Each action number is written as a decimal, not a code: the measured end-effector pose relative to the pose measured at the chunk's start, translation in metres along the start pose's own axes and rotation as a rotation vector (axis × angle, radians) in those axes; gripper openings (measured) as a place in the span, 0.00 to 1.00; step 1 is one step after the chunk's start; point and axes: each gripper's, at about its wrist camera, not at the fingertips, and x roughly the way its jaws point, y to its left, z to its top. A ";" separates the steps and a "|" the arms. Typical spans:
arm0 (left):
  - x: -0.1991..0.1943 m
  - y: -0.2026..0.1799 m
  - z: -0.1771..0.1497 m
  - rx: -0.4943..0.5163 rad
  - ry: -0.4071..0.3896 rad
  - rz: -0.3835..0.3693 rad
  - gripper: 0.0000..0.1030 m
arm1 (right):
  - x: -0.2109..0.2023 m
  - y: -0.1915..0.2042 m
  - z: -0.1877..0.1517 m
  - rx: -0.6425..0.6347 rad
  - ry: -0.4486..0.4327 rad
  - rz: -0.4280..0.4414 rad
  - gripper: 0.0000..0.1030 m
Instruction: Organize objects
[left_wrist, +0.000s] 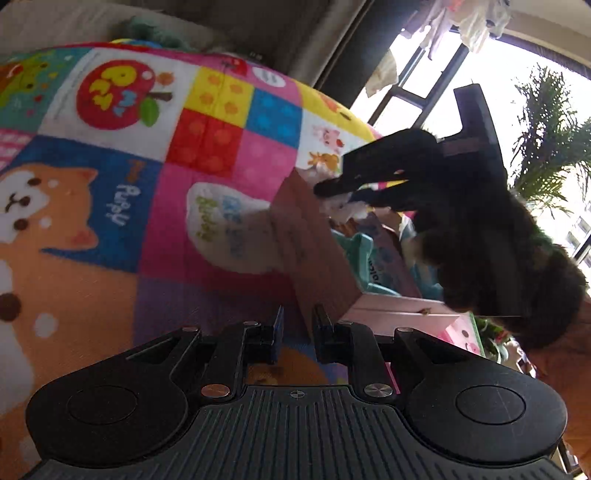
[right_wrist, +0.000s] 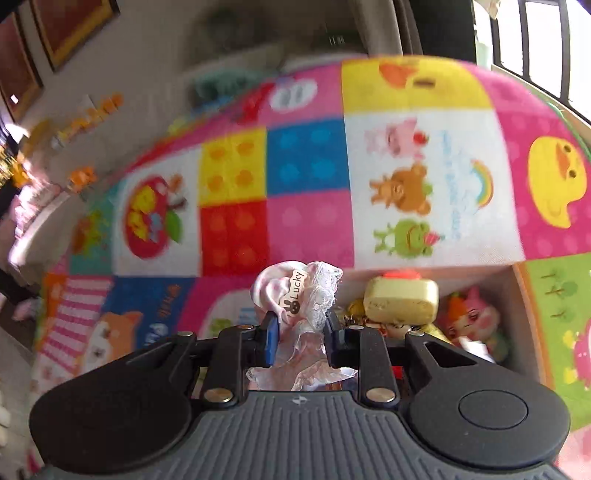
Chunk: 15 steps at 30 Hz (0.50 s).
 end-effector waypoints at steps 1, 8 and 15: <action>-0.002 0.004 0.000 -0.004 0.003 0.000 0.18 | 0.011 0.002 -0.004 -0.002 0.028 -0.025 0.25; -0.008 0.021 -0.002 -0.057 -0.011 -0.004 0.18 | -0.033 -0.001 -0.001 -0.010 -0.042 -0.007 0.54; -0.007 0.016 -0.002 -0.055 -0.015 -0.023 0.18 | -0.033 0.006 0.013 -0.045 -0.079 -0.021 0.33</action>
